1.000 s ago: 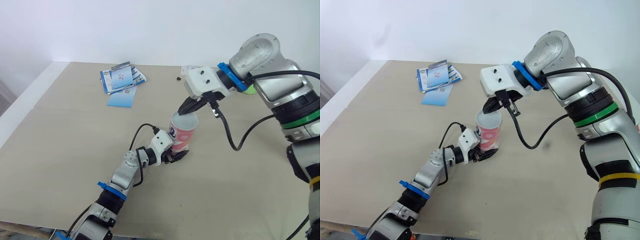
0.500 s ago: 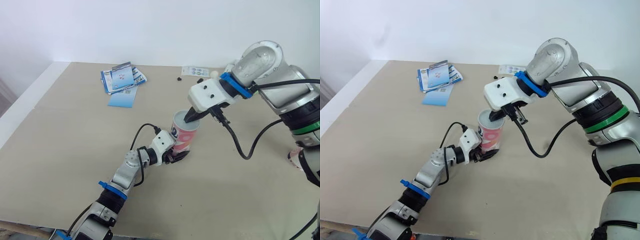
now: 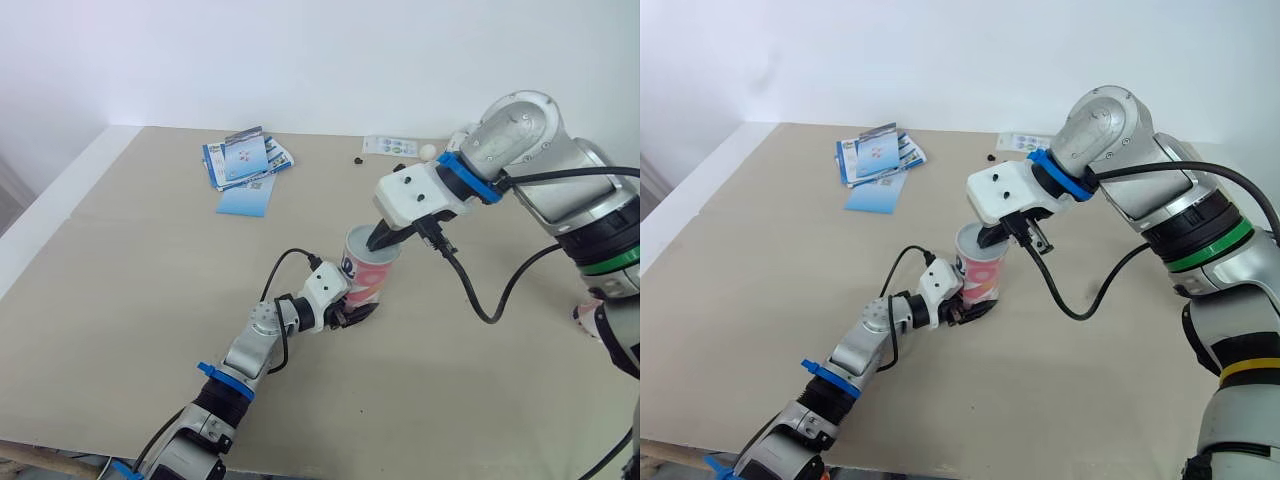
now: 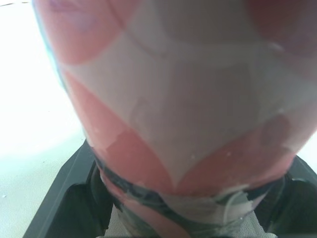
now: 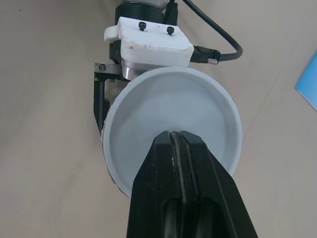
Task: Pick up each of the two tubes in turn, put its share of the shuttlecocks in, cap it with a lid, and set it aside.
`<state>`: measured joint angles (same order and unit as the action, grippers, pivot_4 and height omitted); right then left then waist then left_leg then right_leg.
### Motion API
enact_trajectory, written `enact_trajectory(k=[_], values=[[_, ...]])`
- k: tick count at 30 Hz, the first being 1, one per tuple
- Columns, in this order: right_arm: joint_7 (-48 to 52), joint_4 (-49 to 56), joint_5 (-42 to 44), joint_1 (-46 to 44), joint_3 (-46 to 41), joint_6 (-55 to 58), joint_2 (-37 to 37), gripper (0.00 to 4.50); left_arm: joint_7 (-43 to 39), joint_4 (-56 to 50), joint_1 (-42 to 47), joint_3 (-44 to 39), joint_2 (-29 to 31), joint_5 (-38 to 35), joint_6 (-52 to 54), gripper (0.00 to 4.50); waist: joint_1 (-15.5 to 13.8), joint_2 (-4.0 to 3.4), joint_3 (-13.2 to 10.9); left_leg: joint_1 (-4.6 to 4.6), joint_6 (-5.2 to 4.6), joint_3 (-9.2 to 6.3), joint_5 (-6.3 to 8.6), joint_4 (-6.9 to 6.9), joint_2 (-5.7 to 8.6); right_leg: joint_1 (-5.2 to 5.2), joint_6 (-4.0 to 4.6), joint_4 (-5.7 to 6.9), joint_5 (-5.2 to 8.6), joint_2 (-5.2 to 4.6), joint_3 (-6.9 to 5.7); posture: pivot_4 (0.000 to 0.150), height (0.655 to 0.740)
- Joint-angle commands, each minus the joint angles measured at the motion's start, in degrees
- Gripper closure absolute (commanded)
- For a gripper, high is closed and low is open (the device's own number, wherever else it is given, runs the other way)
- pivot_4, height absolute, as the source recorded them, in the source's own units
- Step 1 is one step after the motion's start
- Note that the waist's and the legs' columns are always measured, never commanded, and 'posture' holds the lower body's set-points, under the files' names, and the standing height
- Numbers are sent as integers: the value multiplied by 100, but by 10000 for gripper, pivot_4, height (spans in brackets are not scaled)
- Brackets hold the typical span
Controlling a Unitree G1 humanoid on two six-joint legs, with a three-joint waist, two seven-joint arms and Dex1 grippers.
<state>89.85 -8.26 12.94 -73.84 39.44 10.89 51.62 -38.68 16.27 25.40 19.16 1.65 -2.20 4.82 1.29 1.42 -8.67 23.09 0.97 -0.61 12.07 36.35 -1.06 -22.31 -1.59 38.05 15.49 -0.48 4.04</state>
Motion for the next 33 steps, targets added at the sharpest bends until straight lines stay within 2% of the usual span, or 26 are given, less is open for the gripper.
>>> enact_trajectory(k=[1,2,5,6,9,12,13,14,16,17,21,24,28,33], values=[[265,13,602,209,-128,319,-161,44039,7,69,-40,-19,-8,-27,7,12738,0,0,0,0,0,0,0,0,0,0,0,0,0,0,0,1500,7400],[265,2,798,215,-330,430,-133,44039,-43,15,-41,-51,2,-89,17,12738,0,1,0,0,0,-1,0,0,-1,0,0,0,0,0,-1,1500,7400],[232,-62,1303,357,-1250,864,-173,45000,-197,-89,-48,-71,66,-183,83,2157,2,1,-11,10,-1,-3,-1,1,-3,-8,5,1,-4,3,-2,1500,7400],[157,-52,1472,398,-1525,1035,-208,45000,-245,-124,-57,-75,87,-216,98,2157,2,-6,-19,15,-1,-5,-1,1,-4,-11,11,1,-8,4,-3,1500,7400],[-166,70,1919,519,-2178,1614,-241,35105,-389,-278,-82,-97,168,-323,181,0,0,-11,-26,42,-1,-5,0,1,0,-40,13,4,-10,4,0,1500,7400],[-455,287,2198,823,-2830,2128,-155,21714,-550,-473,-123,-114,307,-430,313,0,-3,-10,-26,53,-5,-10,6,1,0,-50,15,5,-10,4,-4,1500,7400],[-587,382,2293,966,-3053,2287,-121,15900,-620,-565,-153,-130,383,-474,367,0,-4,-10,-27,60,-6,-13,6,1,0,-54,15,5,-10,4,-7,1500,7400],[-718,532,2438,1209,-3324,2488,-31,12507,-751,-722,-207,-167,528,-546,452,0,-4,-9,-27,63,-6,-16,7,1,0,-56,15,4,-10,4,-10,1500,7400],[-969,854,2605,1689,-3719,2794,103,1827,-989,-1016,-312,-247,825,-703,631,0,-4,-9,-28,76,-7,-21,7,2,1,-67,15,5,-10,5,-14,1500,7400],[-1074,998,2644,1903,-3855,2894,155,515,-1083,-1135,-353,-278,958,-778,714,0,-2,-9,-29,81,-7,-19,7,2,2,-73,15,6,-10,5,-12,1500,7400],[-1628,2048,2733,3763,-4489,3156,365,515,-2161,-1743,-574,-741,2164,-1513,1216,0,22,-8,-34,86,-7,-23,9,2,-13,-79,25,10,-6,23,-17,1500,7400],[-2056,2410,2668,4756,-4673,3057,150,515,-2545,-1693,-375,-1011,2526,-1905,1408,0,14,-36,-53,82,-8,-14,7,6,-14,-85,19,20,0,29,-11,1500,7400],[-2757,2551,2018,5683,-4359,2348,-453,515,-2720,-1538,26,-1044,2443,-2118,1565,0,8,-32,-59,92,-6,-8,-2,29,-13,-82,-12,20,1,34,-17,1500,7400],[-3308,2187,1324,6039,-3914,1478,-1295,515,-2686,-1348,304,-800,2027,-1988,1490,0,15,-23,-65,98,-7,25,-9,49,-10,-82,-38,15,-20,32,5,1500,7400]])
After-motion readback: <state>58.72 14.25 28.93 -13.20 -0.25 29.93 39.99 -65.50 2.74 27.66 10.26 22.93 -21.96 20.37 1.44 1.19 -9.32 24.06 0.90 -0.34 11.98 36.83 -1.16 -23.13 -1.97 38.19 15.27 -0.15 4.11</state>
